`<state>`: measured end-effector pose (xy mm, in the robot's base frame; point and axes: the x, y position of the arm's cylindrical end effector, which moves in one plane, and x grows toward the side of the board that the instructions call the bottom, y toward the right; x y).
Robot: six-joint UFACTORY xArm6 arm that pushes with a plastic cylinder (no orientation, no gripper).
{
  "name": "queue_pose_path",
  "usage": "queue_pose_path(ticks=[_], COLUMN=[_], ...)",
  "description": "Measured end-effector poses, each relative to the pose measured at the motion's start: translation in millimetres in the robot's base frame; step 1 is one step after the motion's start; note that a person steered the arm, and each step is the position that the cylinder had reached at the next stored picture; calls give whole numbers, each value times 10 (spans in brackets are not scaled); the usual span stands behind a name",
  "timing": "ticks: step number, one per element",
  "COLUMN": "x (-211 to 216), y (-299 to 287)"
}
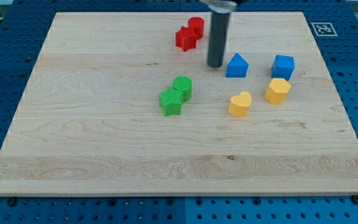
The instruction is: Move blue triangle closer to the blue cube
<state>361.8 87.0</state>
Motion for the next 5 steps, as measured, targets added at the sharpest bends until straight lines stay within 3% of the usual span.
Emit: queue_pose_path(ticks=[2, 5], x=[13, 255], y=[663, 256])
